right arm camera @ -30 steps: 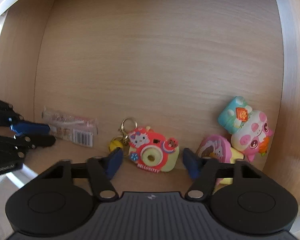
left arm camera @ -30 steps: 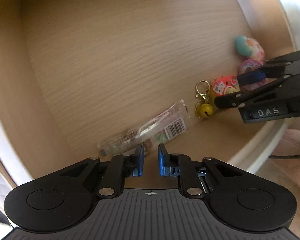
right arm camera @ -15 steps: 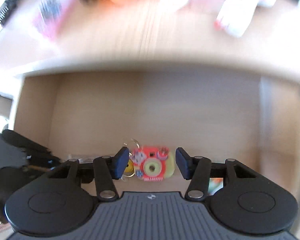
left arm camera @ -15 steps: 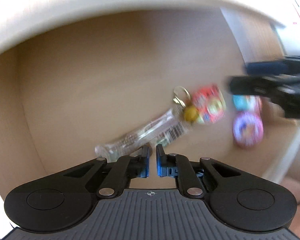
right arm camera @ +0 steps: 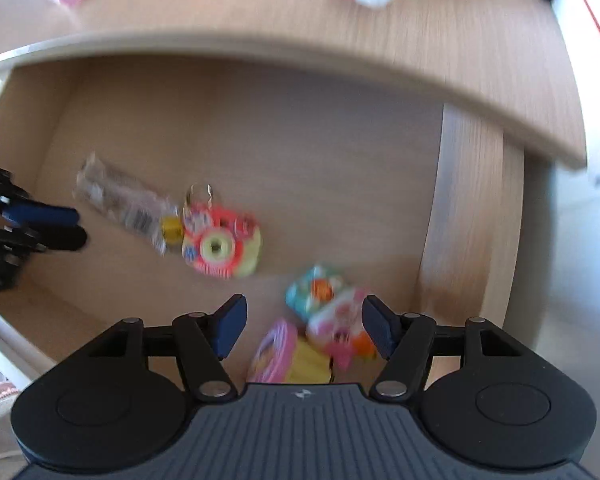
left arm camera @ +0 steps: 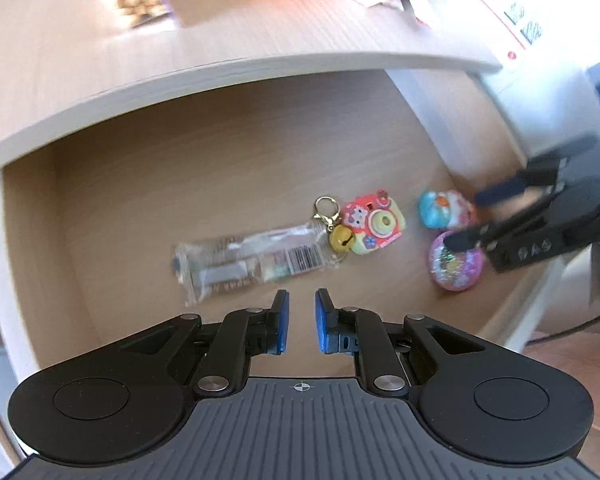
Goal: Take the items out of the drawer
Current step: 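Reach both tools back into the drawer toward the remaining toys, then grasp the yellow-pink cupcake toy with the right tool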
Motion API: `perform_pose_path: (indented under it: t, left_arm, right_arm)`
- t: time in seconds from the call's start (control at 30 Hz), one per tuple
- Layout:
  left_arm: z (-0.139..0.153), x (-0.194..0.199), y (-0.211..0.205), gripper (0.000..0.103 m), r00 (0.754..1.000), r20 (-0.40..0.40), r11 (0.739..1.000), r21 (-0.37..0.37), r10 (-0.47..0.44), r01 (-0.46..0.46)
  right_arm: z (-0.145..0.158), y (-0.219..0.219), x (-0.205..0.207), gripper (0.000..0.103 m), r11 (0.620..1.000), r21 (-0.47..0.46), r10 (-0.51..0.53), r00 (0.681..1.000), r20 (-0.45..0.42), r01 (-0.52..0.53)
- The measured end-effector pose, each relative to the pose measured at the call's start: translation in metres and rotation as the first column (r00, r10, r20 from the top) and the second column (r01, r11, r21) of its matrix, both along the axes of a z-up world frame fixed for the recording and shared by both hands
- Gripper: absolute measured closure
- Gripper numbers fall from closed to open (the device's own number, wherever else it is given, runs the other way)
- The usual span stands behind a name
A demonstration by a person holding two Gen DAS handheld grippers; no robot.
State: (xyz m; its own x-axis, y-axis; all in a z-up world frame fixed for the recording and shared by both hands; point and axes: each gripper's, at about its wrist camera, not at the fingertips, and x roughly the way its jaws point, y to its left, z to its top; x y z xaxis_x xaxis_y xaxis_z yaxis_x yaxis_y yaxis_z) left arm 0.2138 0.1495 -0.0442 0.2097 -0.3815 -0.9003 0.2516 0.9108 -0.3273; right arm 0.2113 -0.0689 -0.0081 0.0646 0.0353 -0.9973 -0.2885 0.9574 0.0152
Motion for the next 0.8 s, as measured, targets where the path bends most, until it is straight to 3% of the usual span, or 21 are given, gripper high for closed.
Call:
perform_pose_path:
  t: [0.2,0.3,0.6,0.8]
  left_arm:
    - [0.0,-0.015,-0.005,0.088,0.995,0.037,0.994,-0.056,0.097,-0.095]
    - [0.005,-0.02,0.0,0.088,0.989,0.048,0.986,-0.095,0.14,-0.135]
    - [0.005,-0.036,0.008,0.088,0.986,0.032,0.985,-0.065,0.164,-0.162]
    - [0.007,-0.041,0.001,0.088,0.987,0.084,0.989,-0.069,0.14,-0.134]
  right_arm:
    - [-0.019,-0.007,-0.004,0.039,0.997,-0.069,-0.039,0.993,-0.113,0.031]
    - [-0.03,-0.011,-0.005,0.05,0.997,-0.062,-0.06,0.988,-0.143,0.051]
    - [-0.018,0.002,0.027,0.058,0.978,0.174,-0.115,0.993,0.008,0.112]
    - [0.003,0.001,0.031,0.058,0.924,0.351,-0.177,0.983,0.042,0.152]
